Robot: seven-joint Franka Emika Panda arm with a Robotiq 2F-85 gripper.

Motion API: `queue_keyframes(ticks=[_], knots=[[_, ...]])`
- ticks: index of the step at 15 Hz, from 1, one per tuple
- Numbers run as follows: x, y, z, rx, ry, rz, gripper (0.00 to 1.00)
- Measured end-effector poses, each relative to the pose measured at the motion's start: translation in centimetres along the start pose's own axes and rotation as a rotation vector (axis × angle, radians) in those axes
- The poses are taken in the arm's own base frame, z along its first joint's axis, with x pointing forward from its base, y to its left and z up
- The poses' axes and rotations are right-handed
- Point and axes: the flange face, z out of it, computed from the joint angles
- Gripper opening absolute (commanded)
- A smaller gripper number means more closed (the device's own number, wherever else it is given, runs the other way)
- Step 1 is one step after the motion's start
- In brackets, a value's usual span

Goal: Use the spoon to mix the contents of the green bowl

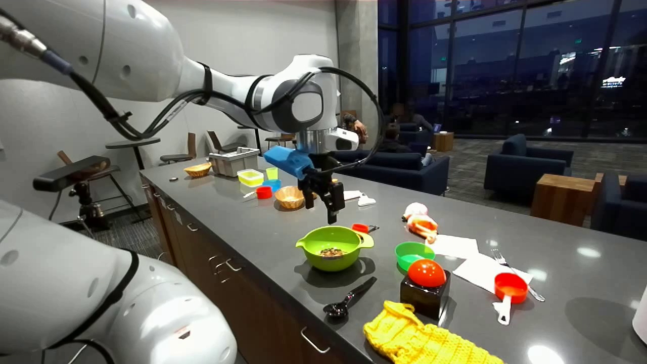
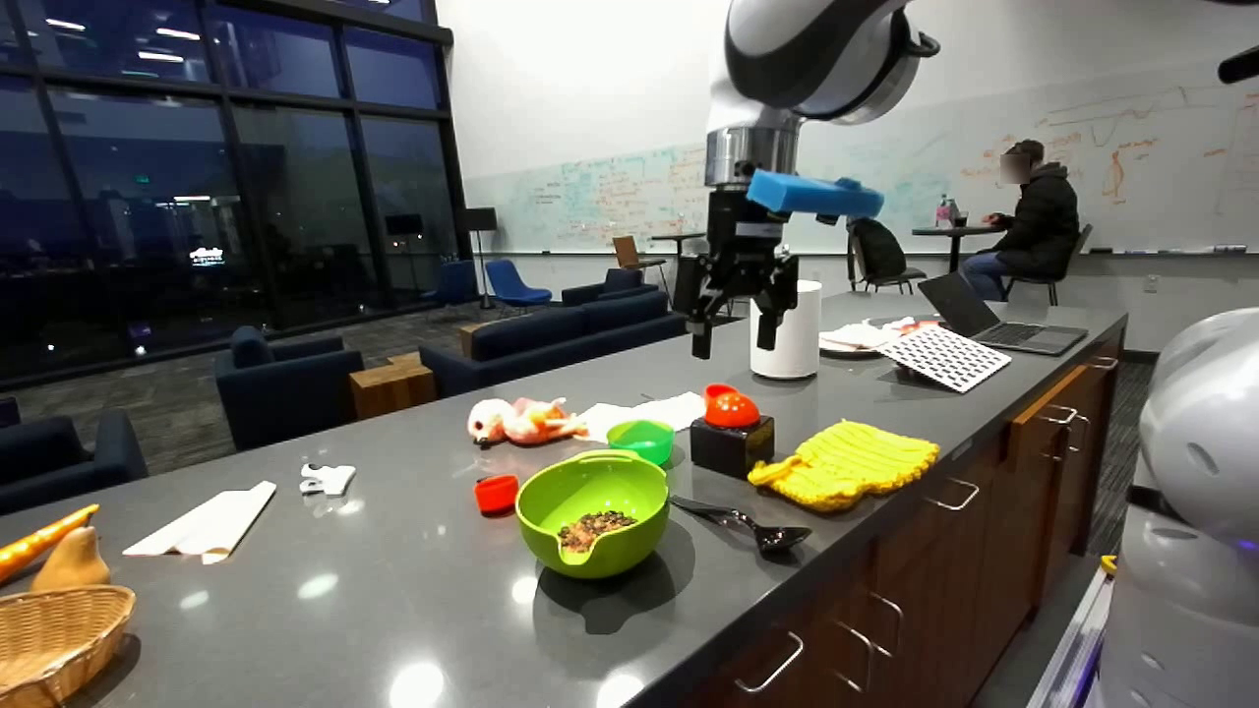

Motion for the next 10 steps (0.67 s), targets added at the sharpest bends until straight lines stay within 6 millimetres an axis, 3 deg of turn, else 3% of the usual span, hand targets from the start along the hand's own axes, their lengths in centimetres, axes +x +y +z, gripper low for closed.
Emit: queue_keyframes(ticks=[4, 10], knots=[[0.5, 1.4, 3.1, -0.022, -0.017, 0.027, 1.0], [1.0, 4.2, 10.6, -0.013, -0.064, 0.103, 1.0]])
